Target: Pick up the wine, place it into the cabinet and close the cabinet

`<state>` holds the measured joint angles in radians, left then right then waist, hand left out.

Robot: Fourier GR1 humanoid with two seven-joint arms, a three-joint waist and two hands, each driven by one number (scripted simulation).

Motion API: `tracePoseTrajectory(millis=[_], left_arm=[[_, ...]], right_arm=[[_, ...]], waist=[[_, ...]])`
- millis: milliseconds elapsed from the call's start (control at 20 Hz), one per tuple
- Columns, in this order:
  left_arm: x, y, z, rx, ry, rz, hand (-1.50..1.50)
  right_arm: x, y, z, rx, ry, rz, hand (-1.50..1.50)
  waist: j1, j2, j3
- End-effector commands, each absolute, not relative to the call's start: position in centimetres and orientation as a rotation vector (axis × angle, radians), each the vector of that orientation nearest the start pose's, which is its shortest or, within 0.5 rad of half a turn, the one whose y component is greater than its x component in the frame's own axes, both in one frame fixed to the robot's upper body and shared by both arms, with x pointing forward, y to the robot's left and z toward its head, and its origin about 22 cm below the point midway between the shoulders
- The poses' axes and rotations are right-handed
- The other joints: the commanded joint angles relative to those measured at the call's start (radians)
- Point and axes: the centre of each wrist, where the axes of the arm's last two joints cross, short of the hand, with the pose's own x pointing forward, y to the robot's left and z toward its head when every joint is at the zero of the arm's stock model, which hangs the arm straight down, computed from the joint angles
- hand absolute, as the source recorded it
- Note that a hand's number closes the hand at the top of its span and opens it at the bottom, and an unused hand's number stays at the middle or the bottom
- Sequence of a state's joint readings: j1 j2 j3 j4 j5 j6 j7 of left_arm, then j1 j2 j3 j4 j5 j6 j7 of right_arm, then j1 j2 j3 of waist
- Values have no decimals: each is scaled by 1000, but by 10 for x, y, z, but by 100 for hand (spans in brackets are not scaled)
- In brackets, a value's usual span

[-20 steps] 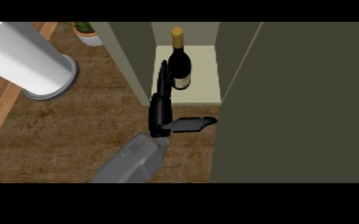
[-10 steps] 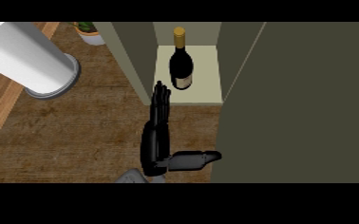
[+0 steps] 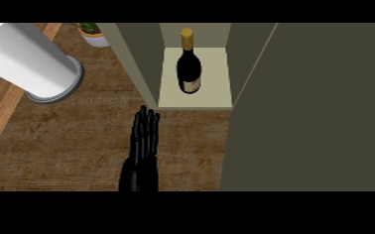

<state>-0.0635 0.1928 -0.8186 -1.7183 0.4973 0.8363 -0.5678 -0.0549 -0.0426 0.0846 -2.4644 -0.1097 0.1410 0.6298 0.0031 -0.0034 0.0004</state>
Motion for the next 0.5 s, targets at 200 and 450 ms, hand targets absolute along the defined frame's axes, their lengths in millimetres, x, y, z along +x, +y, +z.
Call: tracePoseTrajectory(millis=[200, 450], left_arm=[[146, 134, 36, -244, -1904, 156, -150], [128, 154, 50, -301, -1916, 128, -150]], right_arm=[[144, -208, 201, 352, -1817, 386, 150], [136, -210, 192, 337, -1834, 438, 150]], waist=[[2, 1, 0], [-2, 1, 0]])
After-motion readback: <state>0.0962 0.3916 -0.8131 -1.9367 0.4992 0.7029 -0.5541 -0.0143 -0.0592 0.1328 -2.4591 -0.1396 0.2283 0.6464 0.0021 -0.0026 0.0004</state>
